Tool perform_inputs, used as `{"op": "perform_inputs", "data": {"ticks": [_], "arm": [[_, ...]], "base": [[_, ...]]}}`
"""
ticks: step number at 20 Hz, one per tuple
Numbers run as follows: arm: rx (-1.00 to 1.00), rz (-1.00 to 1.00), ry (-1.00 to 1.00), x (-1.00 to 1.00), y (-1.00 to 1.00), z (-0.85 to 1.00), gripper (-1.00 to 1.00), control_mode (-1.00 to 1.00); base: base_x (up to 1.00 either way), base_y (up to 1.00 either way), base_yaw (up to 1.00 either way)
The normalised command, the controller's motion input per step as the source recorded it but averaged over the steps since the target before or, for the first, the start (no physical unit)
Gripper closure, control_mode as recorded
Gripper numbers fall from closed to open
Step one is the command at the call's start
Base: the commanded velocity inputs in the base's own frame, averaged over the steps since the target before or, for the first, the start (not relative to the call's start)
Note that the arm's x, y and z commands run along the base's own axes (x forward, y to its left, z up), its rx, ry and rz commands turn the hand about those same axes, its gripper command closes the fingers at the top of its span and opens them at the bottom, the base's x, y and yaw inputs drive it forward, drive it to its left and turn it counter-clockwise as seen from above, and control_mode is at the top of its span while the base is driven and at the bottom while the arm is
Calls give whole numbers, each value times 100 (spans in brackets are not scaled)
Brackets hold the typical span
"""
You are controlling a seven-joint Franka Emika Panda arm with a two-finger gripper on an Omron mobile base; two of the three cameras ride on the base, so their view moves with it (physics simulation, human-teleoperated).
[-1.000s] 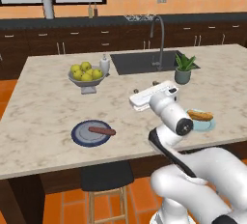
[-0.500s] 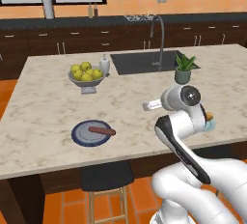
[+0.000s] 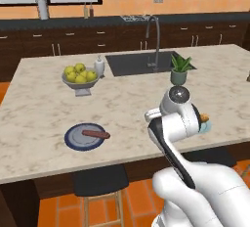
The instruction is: Place one bun and one sausage from the bowl on each plate.
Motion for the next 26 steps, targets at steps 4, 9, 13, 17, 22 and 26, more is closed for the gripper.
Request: {"op": "perform_inputs", "data": {"ticks": [4, 9, 13, 17, 22, 26], "arm": [[0, 0, 0, 0, 0, 0, -100, 100], [0, 0, 0, 0, 0, 0, -100, 100], [0, 0, 0, 0, 0, 0, -100, 100], [0, 0, 0, 0, 0, 0, -100, 100], [13, 0, -9, -5, -36, 2, -100, -100], [41, -5, -17, -3, -99, 31, -100, -100]], "base": [[0, -100, -26], [17, -100, -17], [48, -100, -4], [54, -100, 0], [3, -60, 0], [0, 0, 0]]}}
